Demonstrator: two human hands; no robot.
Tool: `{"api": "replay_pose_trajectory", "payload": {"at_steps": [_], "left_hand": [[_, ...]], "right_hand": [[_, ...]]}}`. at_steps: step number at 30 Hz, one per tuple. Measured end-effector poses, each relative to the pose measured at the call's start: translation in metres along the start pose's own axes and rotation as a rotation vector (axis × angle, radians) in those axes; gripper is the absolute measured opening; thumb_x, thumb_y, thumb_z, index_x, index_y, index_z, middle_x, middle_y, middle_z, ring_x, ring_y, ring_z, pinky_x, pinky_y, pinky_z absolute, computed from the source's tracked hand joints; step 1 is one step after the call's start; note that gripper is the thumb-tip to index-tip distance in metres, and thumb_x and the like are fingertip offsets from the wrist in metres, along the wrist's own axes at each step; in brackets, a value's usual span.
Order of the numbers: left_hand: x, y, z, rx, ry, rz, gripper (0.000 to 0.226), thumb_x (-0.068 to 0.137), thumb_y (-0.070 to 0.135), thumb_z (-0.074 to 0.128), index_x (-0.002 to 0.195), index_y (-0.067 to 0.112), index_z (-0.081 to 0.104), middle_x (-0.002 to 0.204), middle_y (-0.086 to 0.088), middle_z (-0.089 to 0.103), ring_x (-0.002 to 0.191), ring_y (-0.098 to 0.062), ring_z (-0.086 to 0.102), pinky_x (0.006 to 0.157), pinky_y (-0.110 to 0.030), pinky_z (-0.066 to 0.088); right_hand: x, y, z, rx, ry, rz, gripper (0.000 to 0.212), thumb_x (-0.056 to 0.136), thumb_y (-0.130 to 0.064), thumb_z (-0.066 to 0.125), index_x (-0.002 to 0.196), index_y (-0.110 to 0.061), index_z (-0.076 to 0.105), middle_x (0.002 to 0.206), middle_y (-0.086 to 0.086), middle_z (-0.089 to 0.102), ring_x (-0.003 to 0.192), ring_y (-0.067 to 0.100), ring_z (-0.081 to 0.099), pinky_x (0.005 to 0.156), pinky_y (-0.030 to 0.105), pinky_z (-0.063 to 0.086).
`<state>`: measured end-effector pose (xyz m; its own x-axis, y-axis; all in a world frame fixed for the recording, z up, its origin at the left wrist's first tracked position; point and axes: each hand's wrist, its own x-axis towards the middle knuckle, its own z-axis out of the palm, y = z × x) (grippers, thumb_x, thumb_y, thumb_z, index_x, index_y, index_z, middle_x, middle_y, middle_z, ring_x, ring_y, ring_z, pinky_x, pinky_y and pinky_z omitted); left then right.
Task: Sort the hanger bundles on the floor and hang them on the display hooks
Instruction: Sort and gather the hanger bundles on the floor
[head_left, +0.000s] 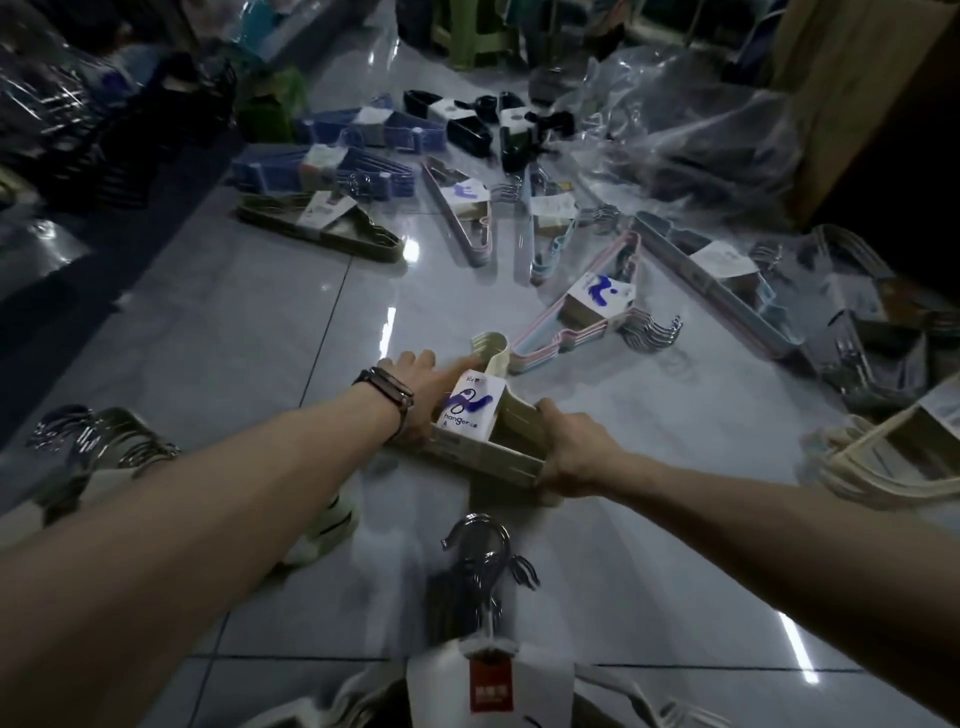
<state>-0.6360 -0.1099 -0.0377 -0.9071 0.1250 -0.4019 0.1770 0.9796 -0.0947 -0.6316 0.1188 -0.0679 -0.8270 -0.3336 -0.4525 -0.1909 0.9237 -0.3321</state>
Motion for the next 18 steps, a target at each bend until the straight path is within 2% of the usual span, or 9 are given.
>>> {"api": "replay_pose_trajectory", "payload": {"at_steps": [3, 6, 11, 14, 18], "left_hand": [[0.011, -0.002, 0.007, 0.006, -0.044, 0.000, 0.130, 0.070, 0.049, 0.090, 0.156, 0.043, -0.007, 0.146, -0.013, 0.046, 0.128, -0.036, 0.049, 0.102, -0.055, 0.046], [0.015, -0.002, 0.010, 0.037, -0.047, -0.007, 0.130, 0.068, 0.047, 0.091, 0.156, 0.039, -0.005, 0.145, -0.012, 0.049, 0.127, -0.036, 0.051, 0.102, -0.057, 0.045], [0.001, -0.036, 0.006, -0.074, -0.071, -0.094, 0.128, 0.059, 0.033, 0.098, 0.154, 0.034, 0.012, 0.135, -0.008, 0.056, 0.111, -0.030, 0.060, 0.087, -0.048, 0.056], [-0.016, -0.069, 0.004, -0.115, -0.072, -0.196, 0.127, 0.059, 0.029, 0.098, 0.153, 0.037, 0.013, 0.135, -0.008, 0.057, 0.106, -0.028, 0.061, 0.081, -0.047, 0.057], [-0.038, -0.106, 0.008, -0.068, -0.103, -0.286, 0.128, 0.059, 0.030, 0.098, 0.156, 0.035, 0.015, 0.139, -0.007, 0.056, 0.114, -0.032, 0.060, 0.078, -0.043, 0.051]], "right_hand": [[-0.001, -0.005, 0.006, 0.076, 0.050, -0.019, 0.073, 0.069, -0.014, 0.083, 0.130, -0.022, 0.043, 0.108, 0.006, 0.054, 0.092, 0.025, 0.054, 0.068, 0.031, 0.048], [0.001, -0.010, 0.012, 0.131, 0.107, -0.034, 0.069, 0.069, -0.018, 0.082, 0.130, -0.021, 0.049, 0.110, 0.007, 0.060, 0.093, 0.027, 0.058, 0.072, 0.036, 0.055], [0.021, -0.041, 0.000, 0.137, 0.157, -0.114, 0.069, 0.062, -0.021, 0.087, 0.126, -0.017, 0.061, 0.098, 0.004, 0.063, 0.089, 0.027, 0.062, 0.070, 0.030, 0.051], [0.041, -0.079, 0.002, 0.130, 0.185, -0.189, 0.071, 0.060, -0.024, 0.087, 0.126, -0.019, 0.060, 0.099, 0.005, 0.065, 0.089, 0.029, 0.064, 0.073, 0.034, 0.056], [0.061, -0.121, 0.024, 0.140, 0.117, -0.259, 0.071, 0.065, -0.026, 0.085, 0.130, -0.018, 0.056, 0.108, 0.009, 0.066, 0.094, 0.032, 0.064, 0.080, 0.042, 0.059]]}}
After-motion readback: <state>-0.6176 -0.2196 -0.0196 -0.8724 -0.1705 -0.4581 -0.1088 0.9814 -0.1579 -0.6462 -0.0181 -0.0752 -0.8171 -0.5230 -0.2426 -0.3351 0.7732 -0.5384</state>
